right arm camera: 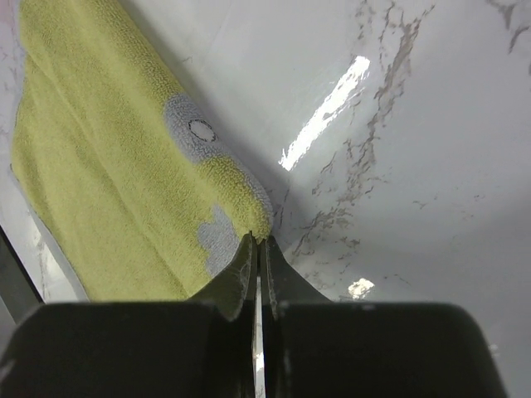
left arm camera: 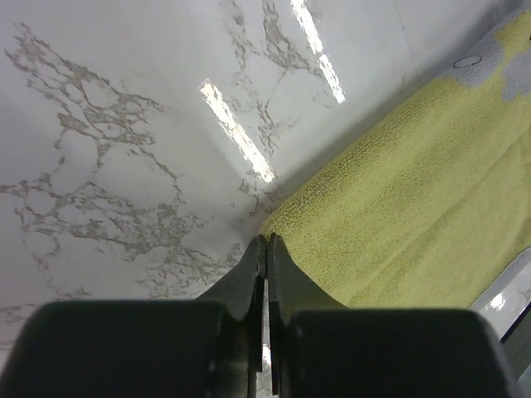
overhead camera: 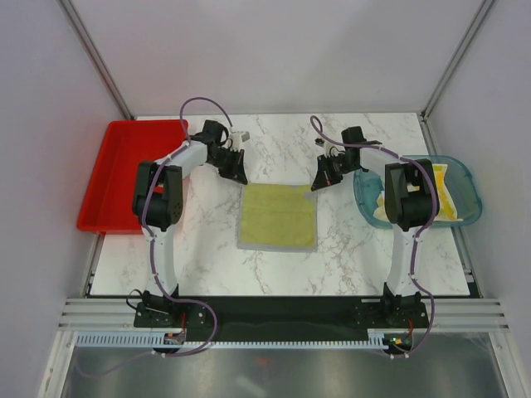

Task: Fold and stack the towels
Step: Fold the towel

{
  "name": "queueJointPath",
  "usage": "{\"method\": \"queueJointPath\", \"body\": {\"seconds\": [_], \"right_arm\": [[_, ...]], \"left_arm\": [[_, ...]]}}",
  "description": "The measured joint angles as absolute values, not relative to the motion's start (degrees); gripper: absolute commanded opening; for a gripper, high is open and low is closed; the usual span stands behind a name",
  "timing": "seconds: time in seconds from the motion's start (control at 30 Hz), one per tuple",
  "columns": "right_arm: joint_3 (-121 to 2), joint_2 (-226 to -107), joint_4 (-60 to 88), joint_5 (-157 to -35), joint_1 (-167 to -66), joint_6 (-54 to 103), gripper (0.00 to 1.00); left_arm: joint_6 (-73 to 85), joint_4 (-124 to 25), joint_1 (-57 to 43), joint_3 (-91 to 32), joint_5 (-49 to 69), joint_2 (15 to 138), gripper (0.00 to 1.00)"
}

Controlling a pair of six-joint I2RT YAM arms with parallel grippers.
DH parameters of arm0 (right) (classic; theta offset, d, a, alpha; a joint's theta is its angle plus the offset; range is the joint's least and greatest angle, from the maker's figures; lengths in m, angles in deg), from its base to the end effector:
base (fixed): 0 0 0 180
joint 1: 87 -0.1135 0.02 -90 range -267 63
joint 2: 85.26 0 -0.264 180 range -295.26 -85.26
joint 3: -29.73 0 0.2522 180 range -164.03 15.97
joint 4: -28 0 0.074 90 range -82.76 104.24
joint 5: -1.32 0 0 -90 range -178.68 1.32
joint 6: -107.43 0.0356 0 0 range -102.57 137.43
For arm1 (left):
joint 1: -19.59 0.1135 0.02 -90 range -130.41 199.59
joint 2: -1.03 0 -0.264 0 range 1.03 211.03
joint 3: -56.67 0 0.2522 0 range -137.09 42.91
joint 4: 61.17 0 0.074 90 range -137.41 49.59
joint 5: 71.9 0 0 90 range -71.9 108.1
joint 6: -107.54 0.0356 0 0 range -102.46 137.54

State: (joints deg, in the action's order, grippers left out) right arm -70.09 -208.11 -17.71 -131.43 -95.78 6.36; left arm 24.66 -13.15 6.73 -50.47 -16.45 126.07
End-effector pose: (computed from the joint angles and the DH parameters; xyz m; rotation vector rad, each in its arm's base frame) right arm 0.4229 0.0898 0.1433 -0.6333 2.5163 1.0029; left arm 0.4378 -0.1207 0.1578 0.6287 2.5624 -0.8458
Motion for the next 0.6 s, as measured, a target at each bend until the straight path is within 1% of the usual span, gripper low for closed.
{"method": "queueJointPath", "body": {"seconds": [0.37,0.6], "right_arm": [[-69.35,-207.54,-11.11,-129.15,-95.78,7.08,0.0],[-64.04,-200.68,-5.64,-128.04,-95.91,7.12,0.0]], "left_arm": [[24.44,-14.29,6.9,-52.94,-14.89,126.13,0.02],[24.22,-15.62,6.93,-52.37,-14.19,125.78,0.02]]}}
